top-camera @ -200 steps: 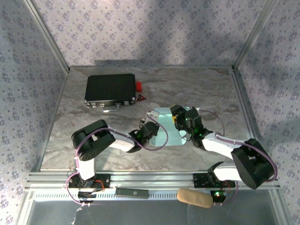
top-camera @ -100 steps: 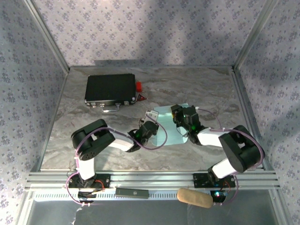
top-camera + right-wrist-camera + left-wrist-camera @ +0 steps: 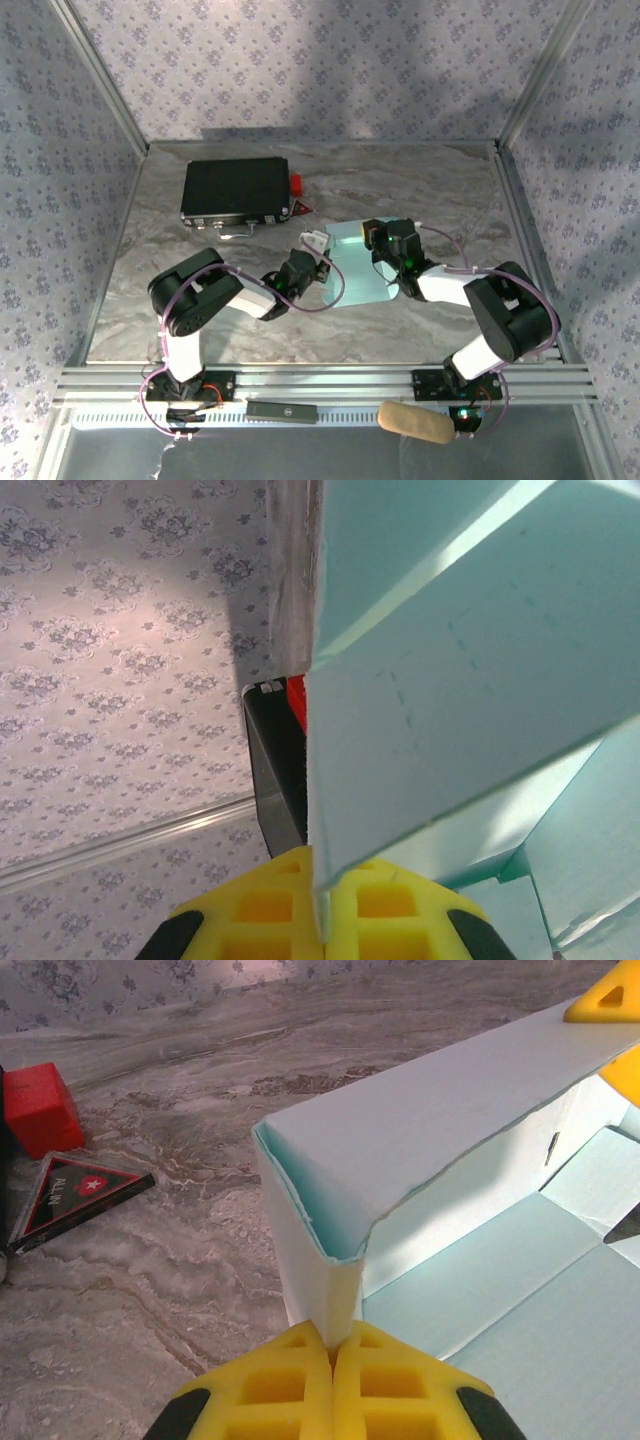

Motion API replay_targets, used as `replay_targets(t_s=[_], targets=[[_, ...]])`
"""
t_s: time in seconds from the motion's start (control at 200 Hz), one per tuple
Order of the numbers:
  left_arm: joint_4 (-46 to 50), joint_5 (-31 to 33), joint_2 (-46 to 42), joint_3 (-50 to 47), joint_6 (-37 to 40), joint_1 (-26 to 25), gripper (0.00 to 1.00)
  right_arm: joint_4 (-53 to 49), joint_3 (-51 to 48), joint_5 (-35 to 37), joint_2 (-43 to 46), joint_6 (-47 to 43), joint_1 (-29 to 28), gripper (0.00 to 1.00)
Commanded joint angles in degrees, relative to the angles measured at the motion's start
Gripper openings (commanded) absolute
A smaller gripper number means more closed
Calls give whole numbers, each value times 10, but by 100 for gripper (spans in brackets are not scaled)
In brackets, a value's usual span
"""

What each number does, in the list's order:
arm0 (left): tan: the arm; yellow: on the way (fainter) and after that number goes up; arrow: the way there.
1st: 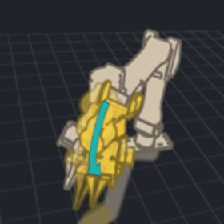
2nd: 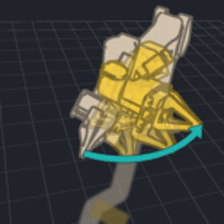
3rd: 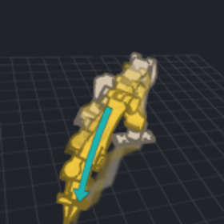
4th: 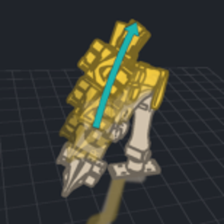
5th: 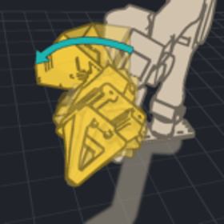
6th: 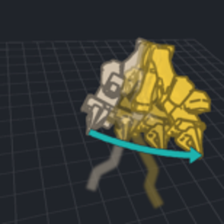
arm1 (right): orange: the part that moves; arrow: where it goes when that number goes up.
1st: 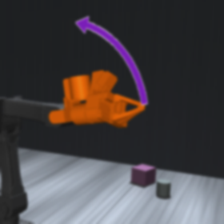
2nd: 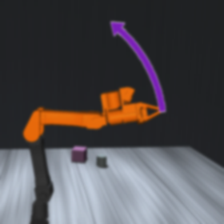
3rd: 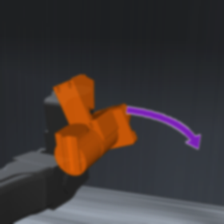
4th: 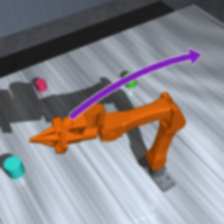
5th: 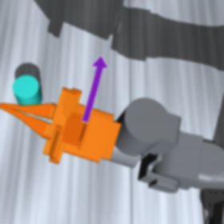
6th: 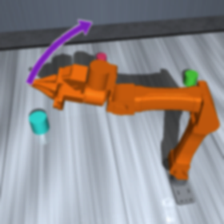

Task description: Fold the paper box

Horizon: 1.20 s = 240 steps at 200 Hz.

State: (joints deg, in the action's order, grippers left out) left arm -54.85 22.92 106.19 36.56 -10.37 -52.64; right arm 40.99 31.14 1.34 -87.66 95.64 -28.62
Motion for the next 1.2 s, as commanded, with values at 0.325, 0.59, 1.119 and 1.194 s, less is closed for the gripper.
replay_targets(t_s=[0.325,0.59,1.119,1.194], targets=[[-40,-82,2,-8,55,9,18,-78,-5,-5,-31,16,-4,0],[45,-280,-86,-52,53,54,29,-138,4,1,3,-10,11,0],[-60,-364,-73,-79,93,135,15,-132,9,-9,-5,-7,11,0],[-72,-377,-70,-81,61,165,16,-131,9,-11,-4,-7,11,0]])
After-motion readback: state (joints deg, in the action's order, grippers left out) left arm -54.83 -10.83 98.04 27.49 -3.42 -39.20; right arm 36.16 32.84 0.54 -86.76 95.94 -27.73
